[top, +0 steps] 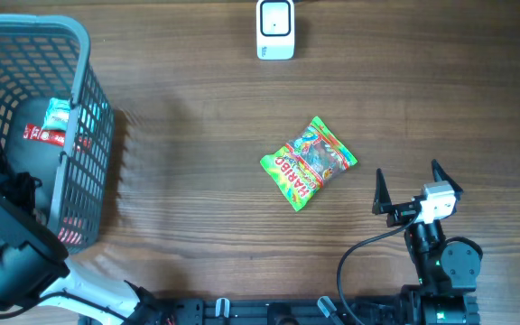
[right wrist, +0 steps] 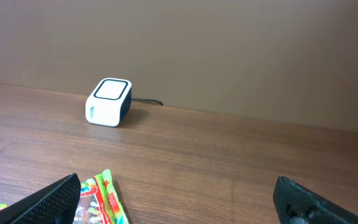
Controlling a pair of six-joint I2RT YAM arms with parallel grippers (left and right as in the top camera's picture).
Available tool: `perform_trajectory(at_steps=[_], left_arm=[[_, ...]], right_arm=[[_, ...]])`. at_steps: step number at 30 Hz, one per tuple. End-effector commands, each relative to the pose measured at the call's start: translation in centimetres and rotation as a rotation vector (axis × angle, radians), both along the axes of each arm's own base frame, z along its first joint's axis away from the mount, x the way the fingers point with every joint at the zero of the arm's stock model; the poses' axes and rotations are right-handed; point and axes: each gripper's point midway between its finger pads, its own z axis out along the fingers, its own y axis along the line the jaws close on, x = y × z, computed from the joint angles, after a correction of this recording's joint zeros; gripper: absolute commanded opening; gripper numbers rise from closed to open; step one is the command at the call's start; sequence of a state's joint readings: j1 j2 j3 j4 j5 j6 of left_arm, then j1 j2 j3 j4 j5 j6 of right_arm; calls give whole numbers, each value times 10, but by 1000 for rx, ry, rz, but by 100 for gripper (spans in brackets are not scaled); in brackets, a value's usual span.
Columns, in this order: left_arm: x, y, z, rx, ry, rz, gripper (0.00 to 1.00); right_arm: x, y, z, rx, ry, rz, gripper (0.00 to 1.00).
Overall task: Scan the item barcode
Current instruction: 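Reach the left gripper into the basket and grasp the green-lidded jar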
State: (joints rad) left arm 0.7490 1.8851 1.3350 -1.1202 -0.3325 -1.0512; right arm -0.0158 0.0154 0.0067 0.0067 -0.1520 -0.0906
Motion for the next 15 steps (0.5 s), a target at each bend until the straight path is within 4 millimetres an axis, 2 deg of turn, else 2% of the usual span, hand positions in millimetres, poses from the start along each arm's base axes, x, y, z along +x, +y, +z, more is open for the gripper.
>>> perform_trajectory(at_steps=[1,5,8,12,15], left_arm=[[-6,-5,-7,-32,25,0,53],[-6,-6,-1,-39,30,0,53],[-1,-2,19,-26,8,0,55],[19,2,62,-9,-105,-46,55],[39,0,115,33,-259,-87,55]], right_arm=[[0,0,1,14,-6,-3,100],[0,0,1,14,-6,-3,100],[0,0,1,14,-6,-3,100],[0,0,1,14,-6,-3,100],[0,0,1,14,-6,-3,100]])
